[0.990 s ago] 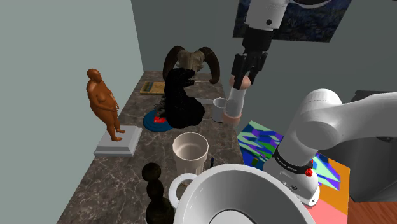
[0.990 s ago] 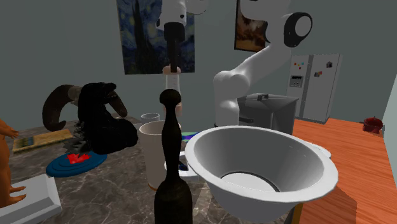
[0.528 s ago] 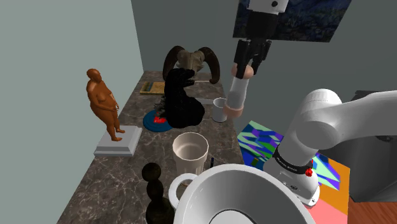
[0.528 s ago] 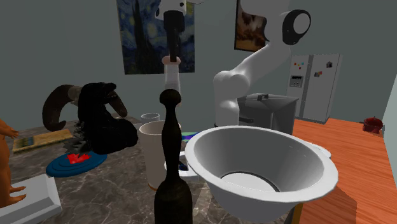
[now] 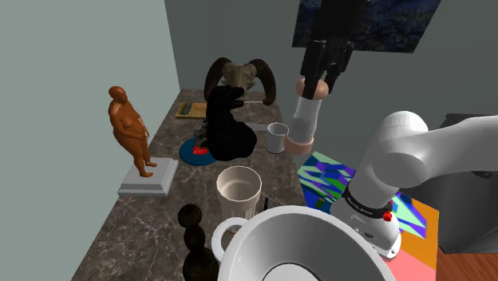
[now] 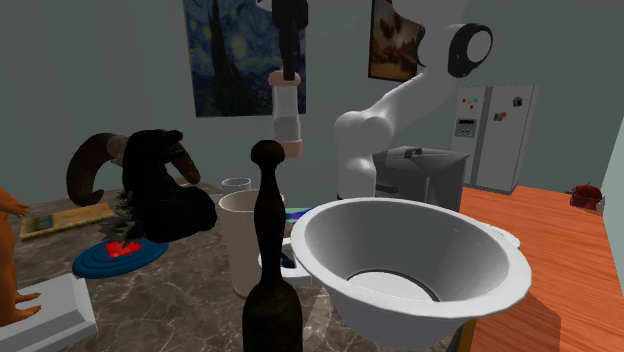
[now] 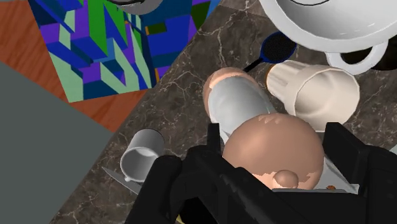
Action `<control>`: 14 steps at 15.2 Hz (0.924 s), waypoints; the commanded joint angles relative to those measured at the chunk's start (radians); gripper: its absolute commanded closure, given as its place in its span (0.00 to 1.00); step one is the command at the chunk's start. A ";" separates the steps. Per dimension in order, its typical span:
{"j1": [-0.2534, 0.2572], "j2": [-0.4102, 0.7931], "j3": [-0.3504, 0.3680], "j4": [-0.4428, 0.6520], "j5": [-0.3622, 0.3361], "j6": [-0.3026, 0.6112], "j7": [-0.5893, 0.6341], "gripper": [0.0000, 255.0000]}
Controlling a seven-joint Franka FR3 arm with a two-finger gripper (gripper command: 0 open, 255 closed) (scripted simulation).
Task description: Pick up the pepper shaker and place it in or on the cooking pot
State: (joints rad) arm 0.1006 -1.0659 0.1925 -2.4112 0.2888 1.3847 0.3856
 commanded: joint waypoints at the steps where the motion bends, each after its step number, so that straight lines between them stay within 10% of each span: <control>1: 0.013 -0.023 0.038 0.007 0.038 -0.021 0.044 1.00; 14: 0.050 -0.036 0.304 0.211 0.291 -0.125 0.359 1.00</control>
State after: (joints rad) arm 0.1467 -1.0970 0.4798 -2.2137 0.5605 1.2684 0.7187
